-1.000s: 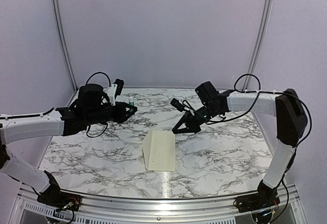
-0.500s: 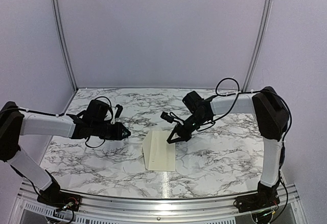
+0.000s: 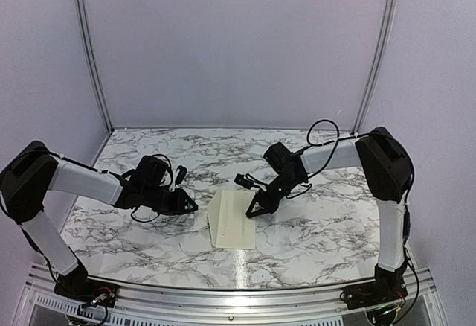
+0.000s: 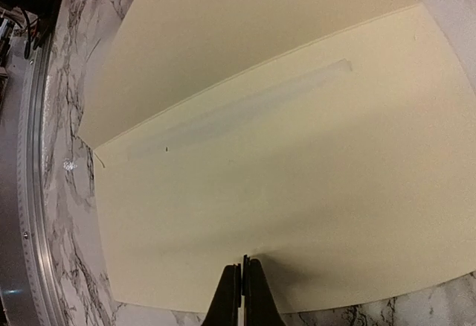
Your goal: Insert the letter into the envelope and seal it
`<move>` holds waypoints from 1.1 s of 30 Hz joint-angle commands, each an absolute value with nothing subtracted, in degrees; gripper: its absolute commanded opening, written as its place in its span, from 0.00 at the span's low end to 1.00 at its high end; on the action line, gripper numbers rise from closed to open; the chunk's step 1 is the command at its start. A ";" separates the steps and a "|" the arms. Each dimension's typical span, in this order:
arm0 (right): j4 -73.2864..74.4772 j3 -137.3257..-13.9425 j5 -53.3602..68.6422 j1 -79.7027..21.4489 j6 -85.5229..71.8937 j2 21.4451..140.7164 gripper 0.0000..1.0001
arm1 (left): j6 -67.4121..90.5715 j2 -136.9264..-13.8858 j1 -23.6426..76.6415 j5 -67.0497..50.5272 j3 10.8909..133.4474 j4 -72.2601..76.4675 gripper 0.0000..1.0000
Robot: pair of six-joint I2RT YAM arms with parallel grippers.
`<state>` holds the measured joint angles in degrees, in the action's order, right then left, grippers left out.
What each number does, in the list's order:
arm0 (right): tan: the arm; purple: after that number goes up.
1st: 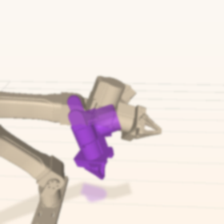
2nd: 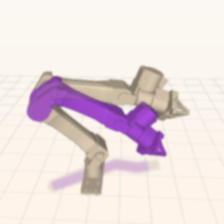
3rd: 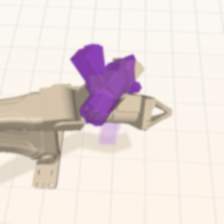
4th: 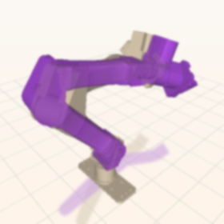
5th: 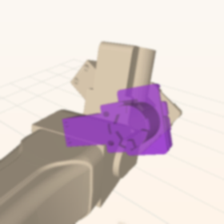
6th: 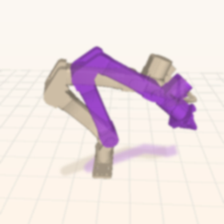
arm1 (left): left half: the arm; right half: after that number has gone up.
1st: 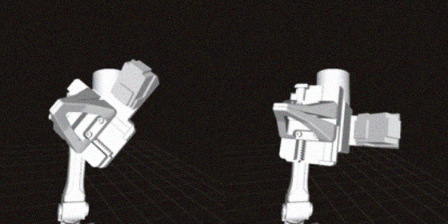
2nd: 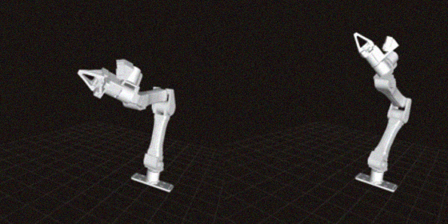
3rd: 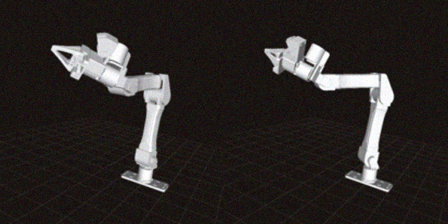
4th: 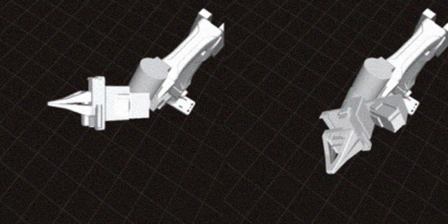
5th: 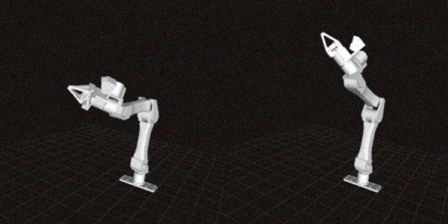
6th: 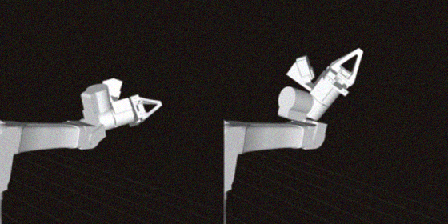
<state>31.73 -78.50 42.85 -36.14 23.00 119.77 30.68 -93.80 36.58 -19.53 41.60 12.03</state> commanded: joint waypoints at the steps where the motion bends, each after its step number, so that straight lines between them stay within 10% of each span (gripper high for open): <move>1: 31.64 -79.30 42.19 -36.28 23.16 121.38 0.00 | 31.35 -96.19 37.66 -21.46 43.33 14.39 0.00; 33: 32.95 -78.84 41.57 -36.46 23.38 121.92 0.00 | 32.08 -109.91 46.31 -26.35 56.60 16.61 0.00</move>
